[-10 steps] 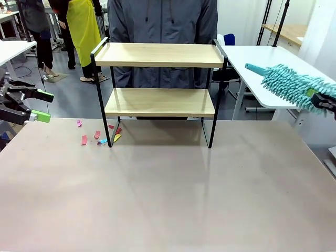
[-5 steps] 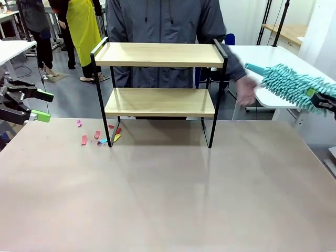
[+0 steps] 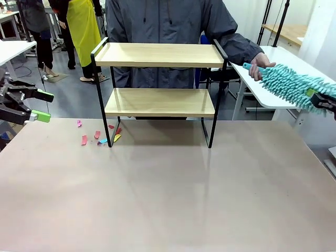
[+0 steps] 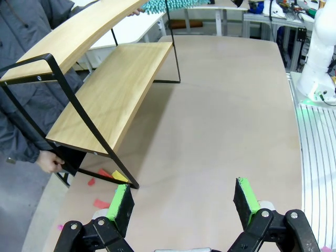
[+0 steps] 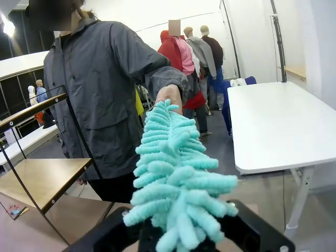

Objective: Clean the shelf.
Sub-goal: Hand the Duster back to the human.

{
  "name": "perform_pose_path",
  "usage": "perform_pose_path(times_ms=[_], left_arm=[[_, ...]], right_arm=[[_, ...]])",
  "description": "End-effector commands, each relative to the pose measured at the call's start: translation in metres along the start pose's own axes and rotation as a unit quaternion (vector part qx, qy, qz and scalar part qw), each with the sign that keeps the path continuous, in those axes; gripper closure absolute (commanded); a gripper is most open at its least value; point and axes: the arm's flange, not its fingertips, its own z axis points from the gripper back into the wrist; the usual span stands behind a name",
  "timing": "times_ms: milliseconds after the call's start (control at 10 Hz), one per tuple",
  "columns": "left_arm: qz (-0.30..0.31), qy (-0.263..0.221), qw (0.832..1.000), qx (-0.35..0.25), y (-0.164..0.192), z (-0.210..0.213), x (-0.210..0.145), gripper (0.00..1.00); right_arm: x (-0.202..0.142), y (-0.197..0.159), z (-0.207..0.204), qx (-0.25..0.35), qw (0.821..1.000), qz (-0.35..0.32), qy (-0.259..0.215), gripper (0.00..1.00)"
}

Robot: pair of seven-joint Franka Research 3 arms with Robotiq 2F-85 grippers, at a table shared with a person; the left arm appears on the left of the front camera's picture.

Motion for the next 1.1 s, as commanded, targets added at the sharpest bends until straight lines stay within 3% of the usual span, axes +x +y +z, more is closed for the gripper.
perform_pose_path(times_ms=[0, 100, 200, 300, 600, 800, 1000], left_arm=[[-0.001, -0.012, 1.000, 0.001, 0.001, -0.001, 0.002, 0.00], [-0.001, -0.012, 1.000, 0.001, 0.001, -0.001, 0.002, 0.00], [-0.001, -0.012, 1.000, 0.001, 0.001, -0.001, 0.002, 0.00], [-0.001, -0.012, 1.000, 0.001, 0.001, -0.001, 0.002, 0.00], [-0.001, -0.012, 1.000, 0.001, 0.001, -0.001, 0.002, 0.00], [-0.001, -0.012, 1.000, 0.001, 0.001, -0.001, 0.002, 0.00], [-0.001, -0.012, 1.000, 0.001, 0.001, -0.001, 0.002, 0.00]], right_arm=[[0.005, 0.002, 0.001, 0.001, 1.000, 0.000, 0.001, 0.83], [0.000, 0.000, 0.000, 0.000, 1.000, 0.000, 0.000, 0.28], [0.001, 0.001, -0.003, -0.006, 1.000, 0.006, -0.005, 0.26], [0.001, 0.000, 0.000, -0.005, 1.000, -0.001, 0.000, 0.00], [0.029, 0.005, 0.007, 0.008, 0.999, -0.053, -0.008, 0.03], [0.079, 0.005, 0.015, 0.010, 0.996, -0.081, -0.043, 0.00], [0.143, -0.017, 0.022, 0.003, 0.983, -0.156, -0.091, 0.00]])
